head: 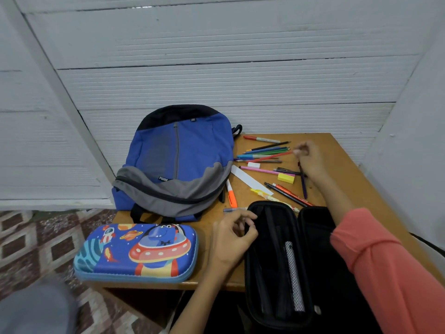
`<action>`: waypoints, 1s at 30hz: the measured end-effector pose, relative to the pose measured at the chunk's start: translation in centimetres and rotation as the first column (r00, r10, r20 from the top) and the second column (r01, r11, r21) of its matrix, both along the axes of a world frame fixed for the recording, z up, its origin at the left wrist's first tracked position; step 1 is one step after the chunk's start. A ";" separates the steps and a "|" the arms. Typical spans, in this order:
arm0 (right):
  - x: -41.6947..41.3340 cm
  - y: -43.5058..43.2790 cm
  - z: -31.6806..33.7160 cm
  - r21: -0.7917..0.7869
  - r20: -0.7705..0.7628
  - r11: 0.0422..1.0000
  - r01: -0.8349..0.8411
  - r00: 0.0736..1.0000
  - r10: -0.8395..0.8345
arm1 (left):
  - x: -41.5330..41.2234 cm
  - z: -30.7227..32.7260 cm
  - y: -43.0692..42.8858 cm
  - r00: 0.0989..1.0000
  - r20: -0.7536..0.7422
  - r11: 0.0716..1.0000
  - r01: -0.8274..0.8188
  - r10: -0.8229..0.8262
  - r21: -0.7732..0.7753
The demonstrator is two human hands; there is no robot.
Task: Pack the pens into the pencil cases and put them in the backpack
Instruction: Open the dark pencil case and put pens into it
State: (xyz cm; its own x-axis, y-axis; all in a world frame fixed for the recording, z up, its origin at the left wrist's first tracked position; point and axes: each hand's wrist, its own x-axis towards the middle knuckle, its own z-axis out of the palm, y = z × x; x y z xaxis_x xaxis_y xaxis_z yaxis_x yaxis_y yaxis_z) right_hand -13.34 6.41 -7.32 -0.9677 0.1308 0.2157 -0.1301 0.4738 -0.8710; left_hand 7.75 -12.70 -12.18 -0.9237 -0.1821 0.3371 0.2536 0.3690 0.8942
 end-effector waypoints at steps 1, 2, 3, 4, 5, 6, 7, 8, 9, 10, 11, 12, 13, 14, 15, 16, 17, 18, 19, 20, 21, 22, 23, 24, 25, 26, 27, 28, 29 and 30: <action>0.5 0.1 1.1 -0.161 -0.033 0.987 -0.011 0.999 0.006 | 0.1 0.0 0.1 1.000 0.017 1.000 -0.003 0.002 0.022; 1.1 0.1 2.4 -0.297 -0.073 0.954 -0.027 0.997 0.005 | 0.0 0.1 0.0 1.000 0.029 0.999 -0.007 0.006 0.038; 1.7 0.2 3.5 -0.407 -0.113 0.912 -0.049 0.994 0.003 | 0.1 0.2 0.1 0.999 0.038 0.999 -0.007 0.005 0.052; 2.4 0.3 4.7 -0.494 -0.147 0.866 -0.078 0.989 0.006 | 0.1 0.2 0.1 0.999 0.040 0.998 -0.004 0.002 0.062; 3.0 0.6 5.4 -0.561 -0.163 0.821 -0.108 0.986 0.019 | 0.1 0.2 0.2 0.999 0.044 0.998 0.000 -0.003 0.068; 3.7 0.6 6.2 -0.612 -0.166 0.778 -0.142 0.985 0.049 | 0.1 0.2 0.1 0.999 0.047 0.997 0.004 -0.007 0.071; 4.5 0.6 6.7 -0.633 -0.157 0.755 -0.170 0.983 0.090 | 0.1 0.1 0.1 0.999 0.049 0.997 0.007 -0.011 0.074; 5.4 0.4 7.0 -0.629 -0.137 0.750 -0.203 0.979 0.151 | 0.1 0.1 0.1 0.999 0.052 0.997 0.013 -0.017 0.077; 6.3 0.2 7.0 -0.596 -0.099 0.768 -0.235 0.971 0.220 | 0.0 0.1 0.0 0.998 0.053 0.997 0.016 -0.021 0.079; 7.2 -0.1 6.9 -0.548 -0.051 0.793 -0.264 0.958 0.284 | 0.0 0.1 0.0 0.998 0.054 0.997 0.020 -0.025 0.079; 8.2 -0.6 6.5 -0.493 -0.003 0.820 -0.292 0.942 0.335 | 0.0 0.2 0.0 0.998 0.055 0.997 0.019 -0.023 0.076; 9.2 -1.2 5.8 -0.439 0.043 0.840 -0.319 0.926 0.374 | 0.0 0.2 0.0 0.998 0.056 0.997 0.016 -0.020 0.074; 10.1 -1.8 5.0 -0.393 0.087 0.853 -0.343 0.910 0.406 | 0.0 0.2 0.0 0.998 0.057 0.997 0.011 -0.016 0.075; 11.0 -2.4 4.1 -0.358 0.127 0.861 -0.362 0.894 0.429 | 0.0 0.2 0.0 0.998 0.060 0.997 0.008 -0.013 0.076; 11.7 -3.0 3.3 -0.334 0.158 0.864 -0.376 0.882 0.444 | 0.0 0.2 0.0 0.998 0.063 0.997 0.007 -0.012 0.071; 12.4 -3.6 2.5 -0.307 0.181 0.870 -0.385 0.874 0.451 | 0.0 0.2 0.0 0.998 0.063 0.998 0.010 -0.014 0.064; 12.9 -4.0 1.9 -0.270 0.201 0.878 -0.394 0.869 0.452 | 0.0 0.2 0.0 0.998 0.064 0.998 0.014 -0.017 0.056; 13.4 -4.4 1.4 -0.226 0.222 0.885 -0.407 0.863 0.454 | 0.0 0.3 0.0 0.998 0.063 0.999 0.016 -0.019 0.051; 13.8 -4.6 1.1 -0.185 0.242 0.887 -0.423 0.855 0.458 | 0.0 0.3 0.0 0.998 0.064 0.999 0.015 -0.018 0.047; 14.1 -4.9 0.9 -0.150 0.259 0.888 -0.435 0.849 0.460 | 0.0 0.4 -0.1 0.998 0.063 0.999 0.012 -0.014 0.040; 14.4 -5.1 0.8 -0.119 0.270 0.892 -0.437 0.850 0.453 | 0.0 0.4 -0.1 0.998 0.063 0.999 0.009 -0.011 0.032; 14.6 -5.2 0.8 -0.089 0.274 0.898 -0.431 0.856 0.438 | 0.0 0.4 -0.1 0.998 0.060 1.000 0.009 -0.010 0.025; 14.7 -5.3 0.8 -0.060 0.271 0.906 -0.419 0.867 0.419 | 0.0 0.4 0.0 0.998 0.055 1.000 0.008 -0.010 0.024; 14.9 -5.3 0.9 -0.030 0.265 0.913 -0.407 0.877 0.400 | 0.0 0.4 0.0 0.999 0.051 1.000 0.007 -0.009 0.029; 15.0 -5.3 1.0 -0.003 0.260 0.917 -0.399 0.885 0.386 | 0.0 0.4 0.0 0.999 0.050 0.999 0.003 -0.005 0.037; 15.1 -5.2 1.1 0.018 0.261 0.918 -0.397 0.888 0.379 | 0.0 0.4 0.0 0.999 0.050 0.999 -0.003 0.001 0.042; 15.2 -5.2 1.1 0.032 0.267 0.915 -0.402 0.886 0.380 | 0.0 0.4 0.0 0.999 0.048 0.999 -0.010 0.008 0.041; 15.4 -5.2 1.1 0.047 0.282 0.910 -0.411 0.880 0.383 | 0.0 0.5 0.0 0.999 0.046 0.999 -0.013 0.011 0.039; 15.6 -5.2 1.1 0.069 0.298 0.904 -0.421 0.874 0.384 | 0.0 0.5 0.0 0.999 0.044 0.999 -0.013 0.012 0.038; 15.7 -5.2 1.0 0.096 0.314 0.899 -0.427 0.870 0.379 | 0.0 0.5 0.0 0.999 0.045 0.999 -0.010 0.009 0.039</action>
State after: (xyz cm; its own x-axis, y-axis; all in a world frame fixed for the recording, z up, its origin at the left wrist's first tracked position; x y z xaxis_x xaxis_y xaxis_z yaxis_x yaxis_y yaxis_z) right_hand 2.39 1.21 -6.31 -0.9510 -0.2965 -0.0878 -0.1012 0.5666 -0.8177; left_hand 7.78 -12.67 -11.67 -0.9359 -0.2032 0.2878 0.2095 0.3357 0.9184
